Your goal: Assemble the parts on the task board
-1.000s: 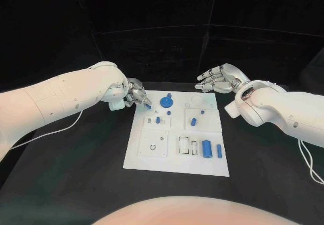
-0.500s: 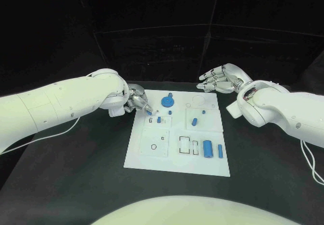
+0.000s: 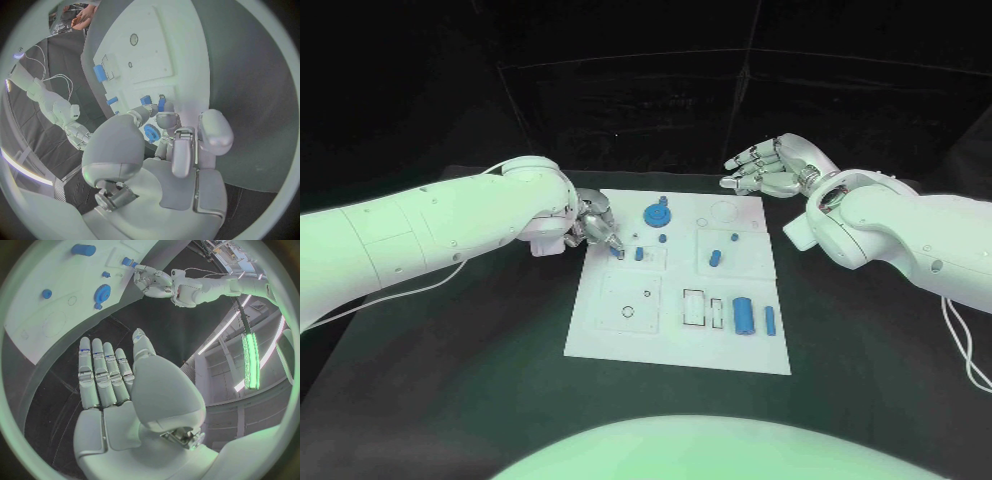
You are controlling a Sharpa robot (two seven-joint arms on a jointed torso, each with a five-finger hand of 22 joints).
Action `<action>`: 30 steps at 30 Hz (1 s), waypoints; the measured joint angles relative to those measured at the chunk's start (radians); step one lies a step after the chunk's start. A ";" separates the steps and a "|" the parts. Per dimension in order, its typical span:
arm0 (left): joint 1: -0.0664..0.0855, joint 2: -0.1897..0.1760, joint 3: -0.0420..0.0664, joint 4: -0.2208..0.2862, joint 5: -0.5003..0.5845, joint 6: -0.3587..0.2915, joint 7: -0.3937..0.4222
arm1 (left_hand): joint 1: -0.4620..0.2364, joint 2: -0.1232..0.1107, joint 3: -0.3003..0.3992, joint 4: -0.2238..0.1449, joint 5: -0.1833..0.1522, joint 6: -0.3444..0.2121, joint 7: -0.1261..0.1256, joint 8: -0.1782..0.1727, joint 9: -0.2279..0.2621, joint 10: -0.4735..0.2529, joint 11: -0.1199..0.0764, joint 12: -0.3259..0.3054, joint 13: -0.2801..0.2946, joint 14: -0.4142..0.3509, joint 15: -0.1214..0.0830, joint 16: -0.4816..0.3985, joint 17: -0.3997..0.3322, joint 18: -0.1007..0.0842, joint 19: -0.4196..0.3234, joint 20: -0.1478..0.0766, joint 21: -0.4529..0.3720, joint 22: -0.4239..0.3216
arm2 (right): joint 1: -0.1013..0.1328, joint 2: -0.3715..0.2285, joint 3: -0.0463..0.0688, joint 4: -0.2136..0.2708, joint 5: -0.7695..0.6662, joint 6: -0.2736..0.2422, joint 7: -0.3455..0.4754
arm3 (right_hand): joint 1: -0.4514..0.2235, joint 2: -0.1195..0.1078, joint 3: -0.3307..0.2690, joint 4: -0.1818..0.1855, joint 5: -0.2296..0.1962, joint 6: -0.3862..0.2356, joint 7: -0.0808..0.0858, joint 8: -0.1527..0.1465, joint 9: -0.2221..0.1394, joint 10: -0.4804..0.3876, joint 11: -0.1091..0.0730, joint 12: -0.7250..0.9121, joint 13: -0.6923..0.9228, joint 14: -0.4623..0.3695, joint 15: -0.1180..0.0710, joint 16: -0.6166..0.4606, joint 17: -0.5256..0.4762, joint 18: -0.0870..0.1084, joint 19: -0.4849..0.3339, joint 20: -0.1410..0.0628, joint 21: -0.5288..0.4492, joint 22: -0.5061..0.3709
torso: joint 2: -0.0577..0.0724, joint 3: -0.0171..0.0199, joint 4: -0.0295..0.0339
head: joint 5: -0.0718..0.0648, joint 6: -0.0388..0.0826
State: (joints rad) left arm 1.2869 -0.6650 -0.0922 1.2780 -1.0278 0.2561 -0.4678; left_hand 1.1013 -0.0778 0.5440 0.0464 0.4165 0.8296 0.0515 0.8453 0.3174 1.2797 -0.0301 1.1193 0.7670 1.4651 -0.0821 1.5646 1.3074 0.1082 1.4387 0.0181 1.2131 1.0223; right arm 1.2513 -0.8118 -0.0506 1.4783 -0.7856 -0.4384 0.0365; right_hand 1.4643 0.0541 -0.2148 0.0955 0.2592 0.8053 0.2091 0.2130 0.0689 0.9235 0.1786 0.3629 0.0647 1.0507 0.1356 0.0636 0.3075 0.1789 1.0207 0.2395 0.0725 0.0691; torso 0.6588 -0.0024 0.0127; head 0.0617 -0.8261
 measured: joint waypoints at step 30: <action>-0.007 0.012 -0.009 0.003 -0.021 -0.021 -0.006 | 0.003 0.003 0.003 -0.003 0.005 0.000 0.001 -0.012 -0.001 0.003 0.004 0.000 0.001 0.000 0.000 0.000 0.000 0.000 0.000 0.000 0.000 0.000 | 0.000 0.000 0.000 0.000 0.000 0.002 0.000 | 0.000 0.000 0.000 0.000 0.000 0.000 0.000 0.000 0.000 0.000 0.000 0.000 0.000 0.000 0.000 0.000 -0.006 0.000 0.000 0.000 0.000 0.000 | 0.000 0.0005 -0.0005 | -0.002 -0.004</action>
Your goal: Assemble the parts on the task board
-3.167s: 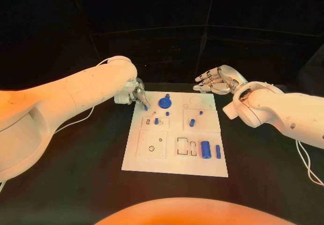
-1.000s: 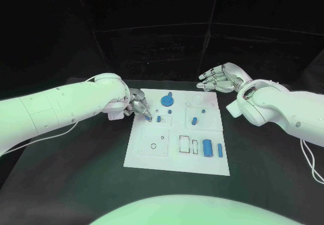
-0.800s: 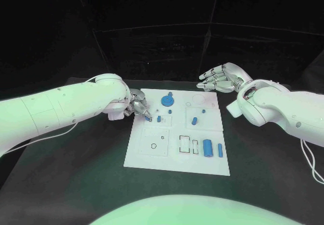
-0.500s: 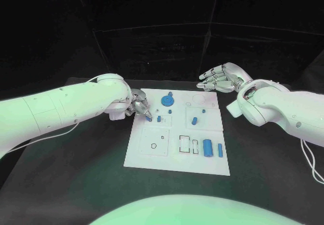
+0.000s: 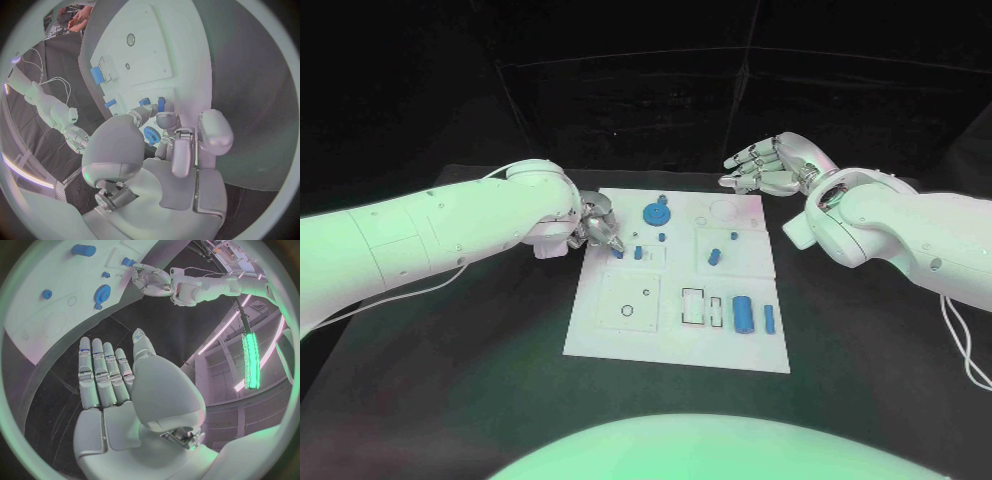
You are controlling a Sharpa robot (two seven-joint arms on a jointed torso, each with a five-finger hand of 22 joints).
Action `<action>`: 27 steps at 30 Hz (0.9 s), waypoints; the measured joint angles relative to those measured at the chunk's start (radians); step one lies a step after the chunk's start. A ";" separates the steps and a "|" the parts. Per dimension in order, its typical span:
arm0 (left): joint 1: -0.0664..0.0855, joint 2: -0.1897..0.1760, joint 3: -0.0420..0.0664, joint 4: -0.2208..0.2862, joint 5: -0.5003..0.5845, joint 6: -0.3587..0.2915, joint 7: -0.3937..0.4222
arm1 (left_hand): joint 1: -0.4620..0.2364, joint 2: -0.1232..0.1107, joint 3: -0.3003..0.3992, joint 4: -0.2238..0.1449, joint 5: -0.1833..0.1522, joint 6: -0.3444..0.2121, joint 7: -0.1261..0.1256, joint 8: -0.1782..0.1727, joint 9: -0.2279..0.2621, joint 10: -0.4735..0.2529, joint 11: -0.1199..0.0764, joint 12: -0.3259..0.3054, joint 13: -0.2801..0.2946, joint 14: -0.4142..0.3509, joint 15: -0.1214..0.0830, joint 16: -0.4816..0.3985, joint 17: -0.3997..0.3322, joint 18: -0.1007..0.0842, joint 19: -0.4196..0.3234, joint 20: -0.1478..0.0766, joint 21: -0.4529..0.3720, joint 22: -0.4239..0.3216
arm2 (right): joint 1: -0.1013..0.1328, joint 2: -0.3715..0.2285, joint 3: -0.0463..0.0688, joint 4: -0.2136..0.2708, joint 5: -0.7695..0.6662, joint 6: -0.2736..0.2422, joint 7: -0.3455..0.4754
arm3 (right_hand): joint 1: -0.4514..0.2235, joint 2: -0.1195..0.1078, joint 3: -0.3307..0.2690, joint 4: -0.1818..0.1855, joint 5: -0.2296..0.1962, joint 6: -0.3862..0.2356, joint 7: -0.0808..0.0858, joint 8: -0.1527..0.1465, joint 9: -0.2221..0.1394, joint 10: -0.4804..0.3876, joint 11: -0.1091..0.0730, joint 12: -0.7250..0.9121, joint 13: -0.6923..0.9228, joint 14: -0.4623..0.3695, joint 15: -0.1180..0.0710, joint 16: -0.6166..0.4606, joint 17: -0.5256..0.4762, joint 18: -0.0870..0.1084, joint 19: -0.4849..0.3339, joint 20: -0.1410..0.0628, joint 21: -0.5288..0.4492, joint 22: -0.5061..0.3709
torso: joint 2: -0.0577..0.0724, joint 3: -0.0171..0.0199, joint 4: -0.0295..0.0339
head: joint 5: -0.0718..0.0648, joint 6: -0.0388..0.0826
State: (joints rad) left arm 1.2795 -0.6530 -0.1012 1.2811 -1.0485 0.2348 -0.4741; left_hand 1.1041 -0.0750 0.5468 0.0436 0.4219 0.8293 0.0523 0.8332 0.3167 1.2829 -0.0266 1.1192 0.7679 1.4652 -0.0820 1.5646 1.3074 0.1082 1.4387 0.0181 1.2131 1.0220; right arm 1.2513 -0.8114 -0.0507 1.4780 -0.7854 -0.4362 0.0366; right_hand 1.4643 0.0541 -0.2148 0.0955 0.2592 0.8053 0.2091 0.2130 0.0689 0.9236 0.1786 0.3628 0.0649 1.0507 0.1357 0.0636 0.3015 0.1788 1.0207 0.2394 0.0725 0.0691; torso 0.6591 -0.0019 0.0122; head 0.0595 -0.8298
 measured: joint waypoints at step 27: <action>0.000 0.003 0.001 0.012 -0.004 0.017 -0.033 | -0.019 -0.010 -0.010 -0.012 0.071 0.023 -0.005 0.009 -0.002 0.016 -0.013 -0.005 0.008 0.000 -0.007 0.000 0.000 0.000 0.006 -0.006 0.011 0.022 | 0.000 0.002 0.000 0.000 0.000 0.006 0.000 | 0.000 0.000 0.000 0.000 0.000 0.000 0.000 0.000 0.000 0.000 0.000 0.000 0.000 0.000 0.000 0.000 -0.006 0.000 0.000 0.000 0.000 0.000 | 0.000 0.0002 0.0003 | 0.000 -0.007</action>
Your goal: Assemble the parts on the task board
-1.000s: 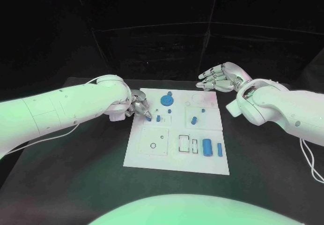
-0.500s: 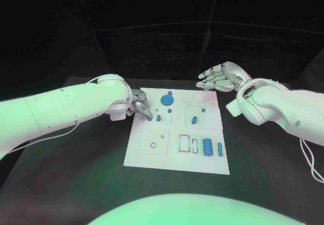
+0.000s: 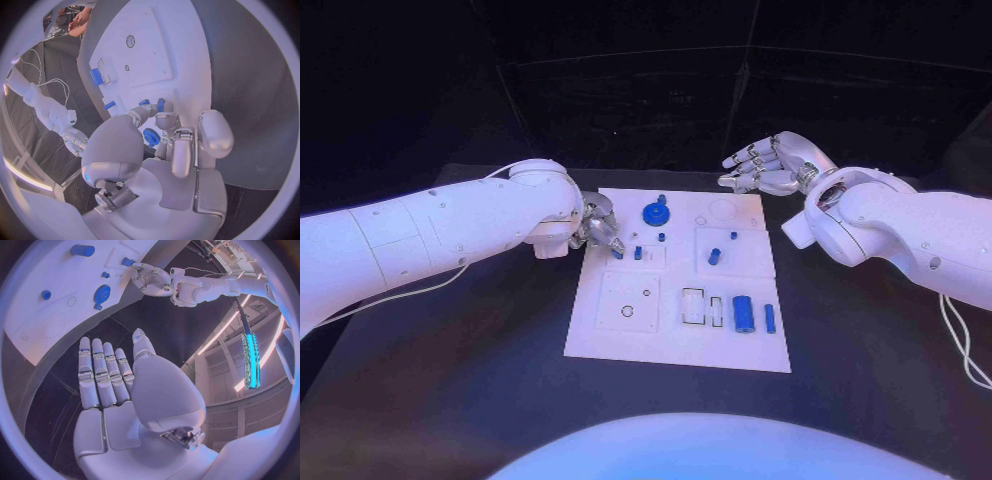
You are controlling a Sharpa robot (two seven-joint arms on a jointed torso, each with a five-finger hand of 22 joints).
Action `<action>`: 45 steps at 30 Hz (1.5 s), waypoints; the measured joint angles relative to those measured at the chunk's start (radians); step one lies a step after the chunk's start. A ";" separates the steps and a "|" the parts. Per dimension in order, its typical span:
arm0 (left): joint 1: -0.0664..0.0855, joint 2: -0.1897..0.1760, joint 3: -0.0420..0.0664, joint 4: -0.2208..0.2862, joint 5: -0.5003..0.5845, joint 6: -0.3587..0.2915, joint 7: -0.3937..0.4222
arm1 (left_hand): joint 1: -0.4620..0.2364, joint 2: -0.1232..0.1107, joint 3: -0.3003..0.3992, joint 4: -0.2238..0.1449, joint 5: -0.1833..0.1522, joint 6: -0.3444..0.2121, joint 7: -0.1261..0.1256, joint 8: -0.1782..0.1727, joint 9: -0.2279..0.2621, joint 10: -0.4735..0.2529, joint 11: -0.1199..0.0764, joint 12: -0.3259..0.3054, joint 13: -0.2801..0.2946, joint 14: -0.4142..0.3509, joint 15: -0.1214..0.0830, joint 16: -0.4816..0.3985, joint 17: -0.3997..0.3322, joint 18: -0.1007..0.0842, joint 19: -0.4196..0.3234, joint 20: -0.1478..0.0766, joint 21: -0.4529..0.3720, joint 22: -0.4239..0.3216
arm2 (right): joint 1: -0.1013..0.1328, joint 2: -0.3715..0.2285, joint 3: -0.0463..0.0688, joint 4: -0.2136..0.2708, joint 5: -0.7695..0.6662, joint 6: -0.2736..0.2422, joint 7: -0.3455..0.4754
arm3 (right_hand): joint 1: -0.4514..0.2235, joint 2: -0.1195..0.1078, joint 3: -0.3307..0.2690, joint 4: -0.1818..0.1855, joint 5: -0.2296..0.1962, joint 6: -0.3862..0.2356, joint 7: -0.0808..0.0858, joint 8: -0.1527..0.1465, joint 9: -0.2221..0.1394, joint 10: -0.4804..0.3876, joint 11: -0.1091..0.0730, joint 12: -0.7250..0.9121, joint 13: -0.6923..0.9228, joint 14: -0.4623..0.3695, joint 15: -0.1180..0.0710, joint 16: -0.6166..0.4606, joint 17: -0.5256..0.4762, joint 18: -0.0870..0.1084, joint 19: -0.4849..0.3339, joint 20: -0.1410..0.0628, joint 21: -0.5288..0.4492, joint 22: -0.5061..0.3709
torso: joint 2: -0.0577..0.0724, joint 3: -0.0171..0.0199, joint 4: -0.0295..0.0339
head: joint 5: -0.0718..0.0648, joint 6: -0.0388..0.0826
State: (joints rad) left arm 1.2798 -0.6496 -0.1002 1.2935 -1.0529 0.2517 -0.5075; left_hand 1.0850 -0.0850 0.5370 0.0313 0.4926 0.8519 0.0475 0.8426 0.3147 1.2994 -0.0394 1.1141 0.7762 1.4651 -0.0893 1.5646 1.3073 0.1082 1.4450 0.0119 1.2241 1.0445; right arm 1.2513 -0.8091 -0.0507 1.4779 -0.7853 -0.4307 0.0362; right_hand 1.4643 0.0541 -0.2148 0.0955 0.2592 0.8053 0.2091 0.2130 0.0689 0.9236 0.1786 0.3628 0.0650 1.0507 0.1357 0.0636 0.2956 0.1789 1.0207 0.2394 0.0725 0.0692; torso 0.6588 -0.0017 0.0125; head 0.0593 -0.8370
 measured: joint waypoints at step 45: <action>-0.005 0.031 -0.003 -0.047 0.000 0.026 -0.030 | -0.107 0.012 -0.222 0.086 -0.119 0.077 -0.032 -0.024 -0.013 0.023 -0.016 0.020 0.036 0.000 -0.014 0.000 0.000 0.000 0.010 -0.010 0.020 0.041 | 0.000 0.002 0.000 0.001 0.000 0.005 -0.001 | 0.000 0.000 0.000 0.000 0.004 -0.001 -0.001 0.000 -0.001 -0.004 0.004 0.000 -0.001 0.000 0.000 0.000 -0.007 0.000 0.000 0.000 0.000 0.000 | 0.000 0.0002 0.0003 | -0.005 -0.004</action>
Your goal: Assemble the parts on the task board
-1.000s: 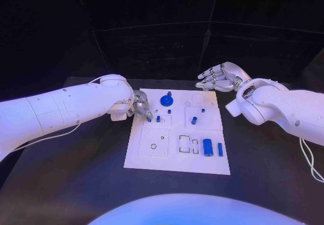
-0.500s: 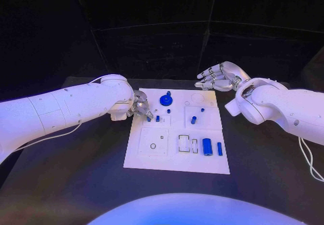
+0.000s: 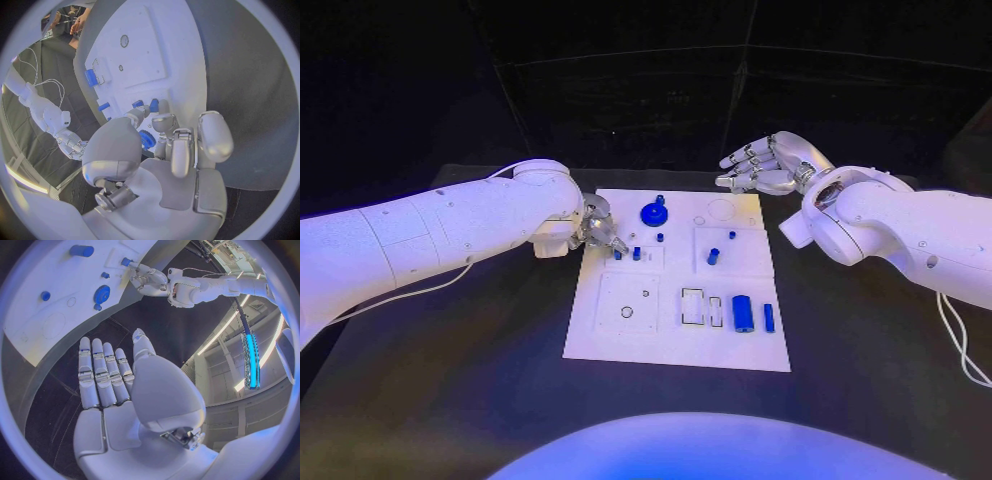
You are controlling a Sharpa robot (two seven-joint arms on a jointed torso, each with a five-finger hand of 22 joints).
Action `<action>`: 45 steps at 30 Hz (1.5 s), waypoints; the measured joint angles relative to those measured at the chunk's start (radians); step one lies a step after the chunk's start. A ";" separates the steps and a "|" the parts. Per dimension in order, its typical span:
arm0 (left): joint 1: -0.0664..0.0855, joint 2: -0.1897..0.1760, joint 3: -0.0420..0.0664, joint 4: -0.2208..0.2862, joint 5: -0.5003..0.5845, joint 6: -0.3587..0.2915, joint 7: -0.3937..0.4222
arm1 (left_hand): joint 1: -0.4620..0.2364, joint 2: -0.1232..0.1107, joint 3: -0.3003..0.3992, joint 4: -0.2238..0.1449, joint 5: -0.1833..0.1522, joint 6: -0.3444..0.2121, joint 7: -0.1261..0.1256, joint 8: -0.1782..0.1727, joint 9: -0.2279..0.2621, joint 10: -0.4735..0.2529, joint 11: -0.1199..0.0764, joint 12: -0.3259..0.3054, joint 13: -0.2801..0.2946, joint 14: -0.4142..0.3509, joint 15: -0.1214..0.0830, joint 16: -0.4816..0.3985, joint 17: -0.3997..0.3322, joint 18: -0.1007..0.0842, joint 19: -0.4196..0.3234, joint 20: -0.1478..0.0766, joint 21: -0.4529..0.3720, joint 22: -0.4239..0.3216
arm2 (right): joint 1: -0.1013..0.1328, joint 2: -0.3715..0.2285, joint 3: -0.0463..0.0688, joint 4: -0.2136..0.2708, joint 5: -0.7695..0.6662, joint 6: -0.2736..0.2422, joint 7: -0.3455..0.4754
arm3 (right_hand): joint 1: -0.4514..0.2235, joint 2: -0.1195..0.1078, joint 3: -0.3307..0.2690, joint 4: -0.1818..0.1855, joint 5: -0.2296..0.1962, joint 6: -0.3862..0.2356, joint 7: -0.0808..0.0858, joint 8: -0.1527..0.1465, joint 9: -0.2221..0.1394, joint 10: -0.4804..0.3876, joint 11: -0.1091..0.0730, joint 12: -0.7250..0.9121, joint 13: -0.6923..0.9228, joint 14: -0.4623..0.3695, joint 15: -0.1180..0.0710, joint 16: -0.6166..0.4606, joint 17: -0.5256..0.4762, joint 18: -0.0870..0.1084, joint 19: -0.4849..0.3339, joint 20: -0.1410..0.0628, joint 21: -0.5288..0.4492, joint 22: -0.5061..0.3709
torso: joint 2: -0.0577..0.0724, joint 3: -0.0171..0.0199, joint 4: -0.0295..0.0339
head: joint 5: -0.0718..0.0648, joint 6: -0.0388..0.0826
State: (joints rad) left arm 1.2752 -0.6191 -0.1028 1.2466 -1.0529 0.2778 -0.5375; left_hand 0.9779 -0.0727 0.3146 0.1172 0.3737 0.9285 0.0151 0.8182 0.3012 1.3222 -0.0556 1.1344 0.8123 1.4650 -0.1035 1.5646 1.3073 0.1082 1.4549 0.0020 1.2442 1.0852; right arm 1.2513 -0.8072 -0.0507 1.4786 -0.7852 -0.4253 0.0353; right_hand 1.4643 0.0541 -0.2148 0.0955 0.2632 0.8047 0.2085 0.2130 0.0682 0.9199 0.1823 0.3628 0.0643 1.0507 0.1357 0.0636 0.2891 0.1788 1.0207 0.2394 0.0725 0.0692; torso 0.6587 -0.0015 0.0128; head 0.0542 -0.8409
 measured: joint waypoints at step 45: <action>-0.002 0.082 -0.030 -0.056 -0.142 -0.519 0.631 | 0.406 -0.067 -0.037 -0.127 -0.289 -0.049 0.144 -0.425 -0.239 -0.381 0.145 -0.692 -0.701 -0.093 0.106 -0.443 -0.438 0.062 -0.114 0.093 -0.660 -0.689 | 0.000 0.007 0.000 -0.006 0.000 0.003 0.000 | 0.000 0.000 0.003 -0.003 0.000 -0.003 -0.003 0.000 0.000 -0.004 -0.004 0.000 0.000 0.000 0.000 0.000 -0.008 0.000 0.000 0.000 0.000 0.000 | 0.001 -0.0003 -0.0017 | -0.044 0.041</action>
State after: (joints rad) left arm 1.2729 -0.5372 -0.1328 1.1901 -1.1945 -0.2410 0.0938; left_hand 1.3840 -0.1398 0.2777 -0.0095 0.0850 0.8794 0.1590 0.3933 0.0627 0.9416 0.0895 0.4421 0.1114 1.3721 0.0023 1.1216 0.8690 0.1703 1.3405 0.0949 0.5845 0.3962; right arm 1.2512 -0.8002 -0.0508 1.4721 -0.7852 -0.4221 0.0358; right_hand 1.4643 0.0541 -0.2117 0.0923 0.2631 0.8019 0.2058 0.2130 0.0684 0.9163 0.1785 0.3628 0.0647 1.0507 0.1356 0.0636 0.2814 0.1788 1.0207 0.2394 0.0725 0.0691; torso 0.6600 -0.0018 0.0110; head 0.0097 -0.8002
